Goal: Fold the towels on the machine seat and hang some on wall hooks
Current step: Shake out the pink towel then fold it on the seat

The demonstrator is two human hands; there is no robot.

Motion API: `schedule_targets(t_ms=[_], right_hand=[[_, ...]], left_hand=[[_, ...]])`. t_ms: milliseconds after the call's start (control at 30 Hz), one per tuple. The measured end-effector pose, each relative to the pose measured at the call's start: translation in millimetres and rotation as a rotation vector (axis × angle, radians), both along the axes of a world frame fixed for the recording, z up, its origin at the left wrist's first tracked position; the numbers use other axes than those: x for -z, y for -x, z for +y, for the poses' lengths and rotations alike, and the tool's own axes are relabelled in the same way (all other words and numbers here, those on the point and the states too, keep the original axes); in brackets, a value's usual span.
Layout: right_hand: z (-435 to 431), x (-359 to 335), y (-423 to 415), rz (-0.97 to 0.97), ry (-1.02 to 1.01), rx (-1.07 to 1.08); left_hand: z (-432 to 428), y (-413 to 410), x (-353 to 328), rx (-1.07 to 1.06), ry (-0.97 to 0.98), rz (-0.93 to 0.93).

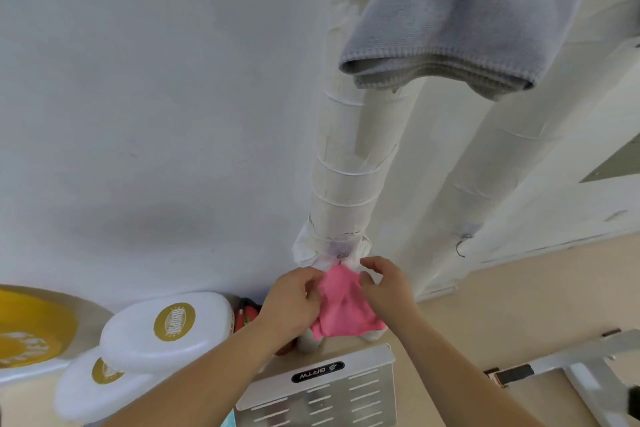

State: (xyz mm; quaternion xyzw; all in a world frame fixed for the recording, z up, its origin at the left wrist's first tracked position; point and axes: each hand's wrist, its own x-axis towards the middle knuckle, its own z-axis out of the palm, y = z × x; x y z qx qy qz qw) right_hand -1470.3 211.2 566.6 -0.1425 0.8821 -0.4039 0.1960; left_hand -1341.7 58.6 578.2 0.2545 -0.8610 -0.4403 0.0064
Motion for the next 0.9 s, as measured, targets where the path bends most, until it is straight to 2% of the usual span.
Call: schedule_targets(t_ms=[167, 333, 600, 800, 900], right_hand=[[35, -4, -24, -0.016, 0.068, 0.192], [92, 8, -86, -0.070, 0.081, 0.461], [207, 40, -279, -0.295, 0.017, 0.972], [275, 57, -425, -0.317, -0.029, 1.254], [308, 68, -494, -0.288, -0.143, 1.362]], left_hand=[[23, -10, -11, 0.150, -0.054, 0.068], [62, -20, 9, 0.421, -0.102, -0.030], [179, -94, 43, 0.900, -0.218, -0.257], [272, -187, 40, 1.174, -0.248, -0.410], [319, -233, 46, 1.261, -0.213, -0.469]])
